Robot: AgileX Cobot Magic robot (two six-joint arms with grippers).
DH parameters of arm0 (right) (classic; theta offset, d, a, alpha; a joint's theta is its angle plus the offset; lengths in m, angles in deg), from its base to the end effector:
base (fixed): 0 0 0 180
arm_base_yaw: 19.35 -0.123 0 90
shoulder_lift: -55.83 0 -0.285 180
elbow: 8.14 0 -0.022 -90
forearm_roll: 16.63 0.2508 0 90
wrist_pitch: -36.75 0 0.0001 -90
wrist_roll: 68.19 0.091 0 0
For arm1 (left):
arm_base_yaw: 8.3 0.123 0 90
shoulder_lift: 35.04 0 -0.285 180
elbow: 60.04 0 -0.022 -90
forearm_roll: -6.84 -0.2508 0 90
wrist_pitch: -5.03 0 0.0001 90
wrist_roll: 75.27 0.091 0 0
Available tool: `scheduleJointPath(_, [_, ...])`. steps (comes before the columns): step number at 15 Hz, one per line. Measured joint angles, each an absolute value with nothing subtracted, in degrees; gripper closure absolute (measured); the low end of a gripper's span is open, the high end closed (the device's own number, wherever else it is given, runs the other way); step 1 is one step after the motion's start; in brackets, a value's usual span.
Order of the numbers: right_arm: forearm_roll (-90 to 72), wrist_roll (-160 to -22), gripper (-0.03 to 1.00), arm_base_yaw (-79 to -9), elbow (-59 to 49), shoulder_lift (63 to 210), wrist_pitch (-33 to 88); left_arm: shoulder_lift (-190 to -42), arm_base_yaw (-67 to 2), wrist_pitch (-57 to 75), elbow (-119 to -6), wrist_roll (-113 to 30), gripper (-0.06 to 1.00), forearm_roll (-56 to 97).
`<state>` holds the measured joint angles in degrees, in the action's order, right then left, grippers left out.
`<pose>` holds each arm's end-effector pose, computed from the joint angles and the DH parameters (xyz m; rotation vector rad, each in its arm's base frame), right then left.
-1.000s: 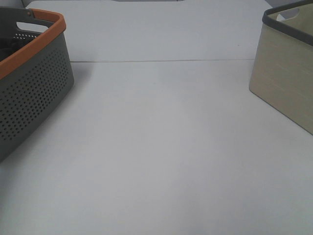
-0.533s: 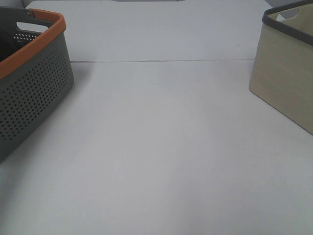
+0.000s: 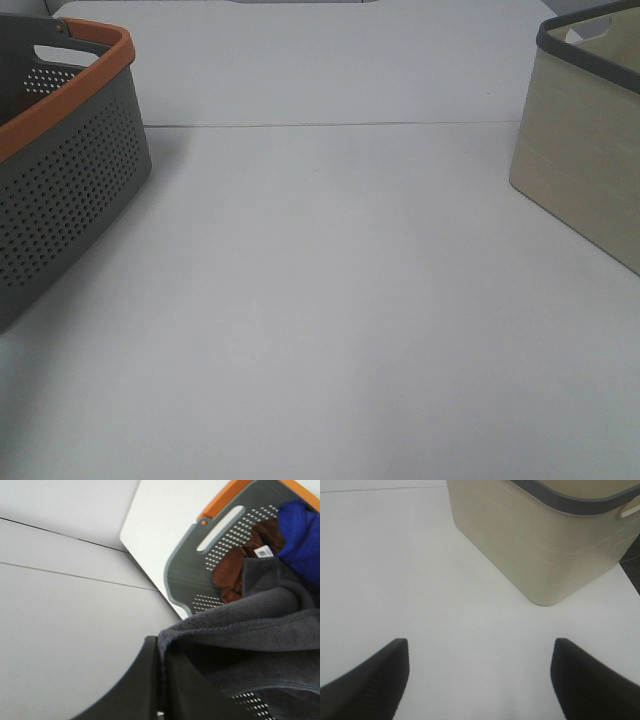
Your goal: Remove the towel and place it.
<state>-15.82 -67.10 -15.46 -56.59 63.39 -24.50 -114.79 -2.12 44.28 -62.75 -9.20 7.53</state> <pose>-0.0059 0.0015 0.2772 0.0881 2.0446 -0.0136 0.2688 0.0284 0.4407 1.0538 1.8390 0.7650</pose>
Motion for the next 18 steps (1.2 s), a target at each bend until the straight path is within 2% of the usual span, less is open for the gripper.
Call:
scheduleJointPath(6, [-15.82, -67.10, 0.27, -15.46, -56.59, 63.39, -24.50, -109.06, -2.12, 36.37, -64.01, -5.77, 0.94, 16.30])
scheduleJointPath(10, [-15.88, -67.15, 0.27, -15.46, -56.59, 63.39, -24.50, -110.49, -2.12, 37.12, -73.12, 5.58, 0.94, 36.46])
scheduleJointPath(14, [-12.39, -69.10, 0.27, -15.46, -55.50, 63.39, -21.98, -114.96, -2.12, 47.60, -81.78, 15.78, 0.94, 55.66])
scheduleJointPath(16, [-4.14, -74.95, 0.27, -15.46, -54.76, 65.74, -21.12, -118.46, -3.72, 52.65, -86.99, 17.78, 0.94, 62.42])
scheduleJointPath(18, [11.05, -87.61, 0.27, -15.46, -54.76, 71.81, -21.07, -122.47, -10.14, 54.54, -90.71, 18.24, 0.94, 64.02])
